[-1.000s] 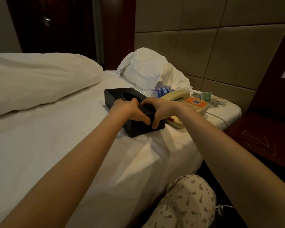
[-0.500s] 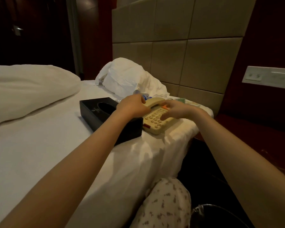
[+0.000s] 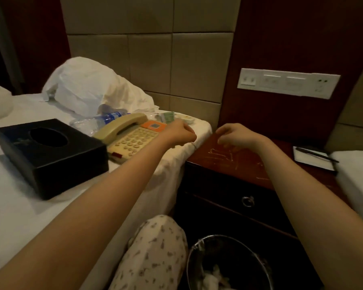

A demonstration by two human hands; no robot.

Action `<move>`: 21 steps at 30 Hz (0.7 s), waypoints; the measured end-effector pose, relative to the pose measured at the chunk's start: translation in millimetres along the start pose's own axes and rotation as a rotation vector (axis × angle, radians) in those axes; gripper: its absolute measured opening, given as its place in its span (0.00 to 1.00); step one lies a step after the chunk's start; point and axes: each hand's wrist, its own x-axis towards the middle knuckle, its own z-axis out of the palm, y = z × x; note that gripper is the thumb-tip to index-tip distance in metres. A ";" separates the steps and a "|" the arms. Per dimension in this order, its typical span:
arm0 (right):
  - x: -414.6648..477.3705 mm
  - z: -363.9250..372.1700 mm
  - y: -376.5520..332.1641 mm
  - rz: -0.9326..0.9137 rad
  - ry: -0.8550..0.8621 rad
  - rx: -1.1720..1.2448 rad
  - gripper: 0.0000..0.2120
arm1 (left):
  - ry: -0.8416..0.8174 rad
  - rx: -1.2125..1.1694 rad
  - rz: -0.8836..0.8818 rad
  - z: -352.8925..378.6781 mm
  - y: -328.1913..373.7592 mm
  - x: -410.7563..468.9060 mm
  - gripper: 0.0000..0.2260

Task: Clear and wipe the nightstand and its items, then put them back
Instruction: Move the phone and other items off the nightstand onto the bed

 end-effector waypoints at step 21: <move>-34.5 -92.8 210.3 0.382 0.532 -0.100 0.16 | -0.416 -0.278 0.092 186.2 127.6 76.1 0.10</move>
